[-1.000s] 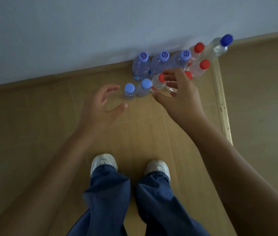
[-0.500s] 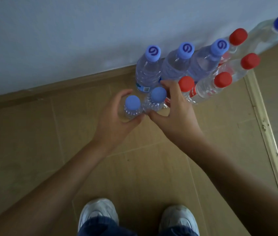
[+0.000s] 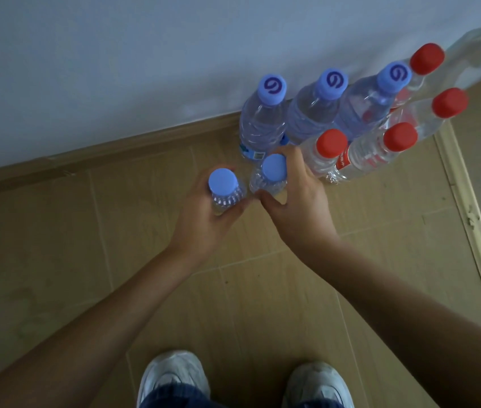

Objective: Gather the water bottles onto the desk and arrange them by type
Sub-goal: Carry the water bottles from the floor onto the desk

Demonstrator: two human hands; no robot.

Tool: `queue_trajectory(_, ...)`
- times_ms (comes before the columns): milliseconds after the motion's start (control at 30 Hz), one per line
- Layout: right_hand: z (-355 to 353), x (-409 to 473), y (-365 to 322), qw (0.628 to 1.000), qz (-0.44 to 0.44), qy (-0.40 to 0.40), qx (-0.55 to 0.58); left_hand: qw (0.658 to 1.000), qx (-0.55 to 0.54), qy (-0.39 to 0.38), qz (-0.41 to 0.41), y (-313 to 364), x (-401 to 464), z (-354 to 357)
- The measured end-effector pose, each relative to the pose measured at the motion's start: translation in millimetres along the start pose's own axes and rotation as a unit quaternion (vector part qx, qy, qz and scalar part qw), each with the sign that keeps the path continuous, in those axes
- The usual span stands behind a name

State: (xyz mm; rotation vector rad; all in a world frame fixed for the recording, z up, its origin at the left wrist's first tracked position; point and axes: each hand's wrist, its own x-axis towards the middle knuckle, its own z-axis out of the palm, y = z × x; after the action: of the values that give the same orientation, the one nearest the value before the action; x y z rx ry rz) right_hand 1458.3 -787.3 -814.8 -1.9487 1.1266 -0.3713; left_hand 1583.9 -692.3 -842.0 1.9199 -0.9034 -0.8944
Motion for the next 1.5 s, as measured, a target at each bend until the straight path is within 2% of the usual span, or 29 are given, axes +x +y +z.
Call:
queue_trajectory(167, -18, -18, -14, 0.998, 0.007, 0.002, 0.054, 1.000, 0.004, -0.010, -0.024, 25, -15, -30)
queue_trajectory(333, -83, -59, -80, 0.990, 0.049, 0.015, 0.129, 0.999, -0.005, -0.033, -0.036, 112, -51, -71)
queue_trajectory(500, -181, -113, -180, 0.978, 0.094, 0.026, 0.183, 0.997, 0.007, -0.075, -0.033, 244, -104, -115)
queue_trajectory(633, -276, -157, -266, 0.973, 0.100, 0.058, 0.200, 0.996, -0.004, -0.095, -0.001, 368, -144, -143)
queue_trajectory(967, -492, -246, -424, 0.933, 0.081, 0.269, 0.227, 0.976, -0.028, -0.176, 0.124, 634, -201, -174)
queue_trajectory(1233, -618, -330, -472, 0.879, 0.057, 0.434, 0.190, 0.931, -0.022, -0.283, 0.231, 793, -243, -134)
queue_trajectory(1367, -685, -382, -461, 0.869, 0.068, 0.473, 0.127, 0.897, -0.014, -0.344, 0.278, 859, -277, -81)
queue_trajectory(1500, -766, -429, -432, 0.847, 0.073, 0.513, 0.119, 0.877, -0.028, -0.378, 0.296, 924, -311, -3)
